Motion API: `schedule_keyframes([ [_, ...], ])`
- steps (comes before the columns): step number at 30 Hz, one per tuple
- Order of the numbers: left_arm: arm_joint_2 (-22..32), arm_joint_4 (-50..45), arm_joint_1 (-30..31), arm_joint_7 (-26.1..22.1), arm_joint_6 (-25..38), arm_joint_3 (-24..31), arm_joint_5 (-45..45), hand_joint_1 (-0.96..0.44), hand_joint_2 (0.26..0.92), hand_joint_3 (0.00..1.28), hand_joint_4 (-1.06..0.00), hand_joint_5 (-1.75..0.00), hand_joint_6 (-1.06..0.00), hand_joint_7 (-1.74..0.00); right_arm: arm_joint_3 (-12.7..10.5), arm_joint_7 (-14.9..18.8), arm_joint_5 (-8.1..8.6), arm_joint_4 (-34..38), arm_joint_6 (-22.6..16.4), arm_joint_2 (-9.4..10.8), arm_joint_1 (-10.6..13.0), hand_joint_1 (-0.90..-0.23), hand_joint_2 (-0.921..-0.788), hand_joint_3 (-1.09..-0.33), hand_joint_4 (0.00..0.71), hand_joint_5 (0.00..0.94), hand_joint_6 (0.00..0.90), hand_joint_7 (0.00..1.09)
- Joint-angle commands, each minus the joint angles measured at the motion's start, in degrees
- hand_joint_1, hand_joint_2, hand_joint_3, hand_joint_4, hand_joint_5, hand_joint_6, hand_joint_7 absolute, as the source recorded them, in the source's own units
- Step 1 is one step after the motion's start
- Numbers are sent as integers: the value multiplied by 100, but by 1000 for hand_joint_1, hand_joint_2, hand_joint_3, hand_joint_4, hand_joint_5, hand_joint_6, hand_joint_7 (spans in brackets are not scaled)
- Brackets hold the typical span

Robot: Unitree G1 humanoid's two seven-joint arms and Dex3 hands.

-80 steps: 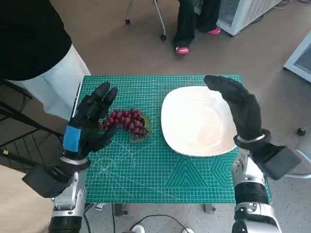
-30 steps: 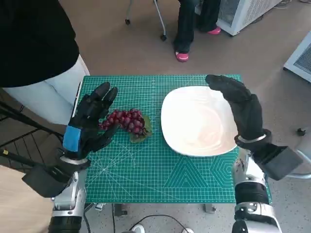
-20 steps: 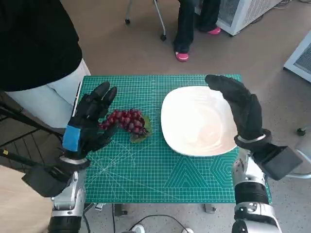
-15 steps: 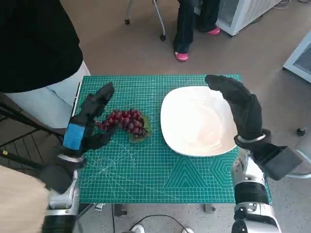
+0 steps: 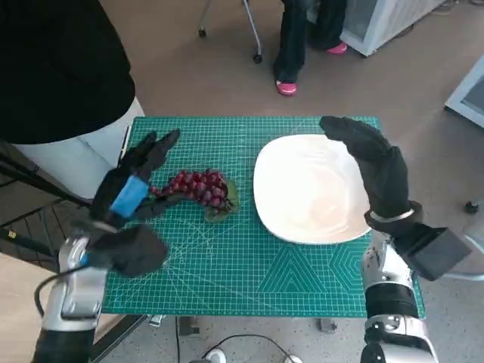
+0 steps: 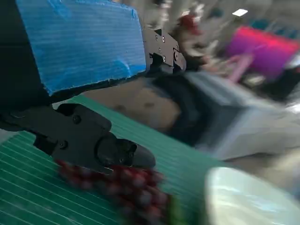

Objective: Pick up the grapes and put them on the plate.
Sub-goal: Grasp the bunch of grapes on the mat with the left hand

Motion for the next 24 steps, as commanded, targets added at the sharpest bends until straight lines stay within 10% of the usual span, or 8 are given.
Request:
schedule_keyframes([
  [1, -23, 56, -403, -366, 784, -473, 399, -441, 812, 0, -51, 0, -230, -18, 7, 23, -12, 36, 7, -18, 29, -493, -921, -515, 335, 1, 321, 0],
  [24, -240, 2526, -2038, -297, 1402, -1935, 1007, -440, 802, 1, -42, 0, -212, 0, -9, 38, -40, 112, 27, -95, 15, -491, -921, -515, 335, 1, 316, 1],
])
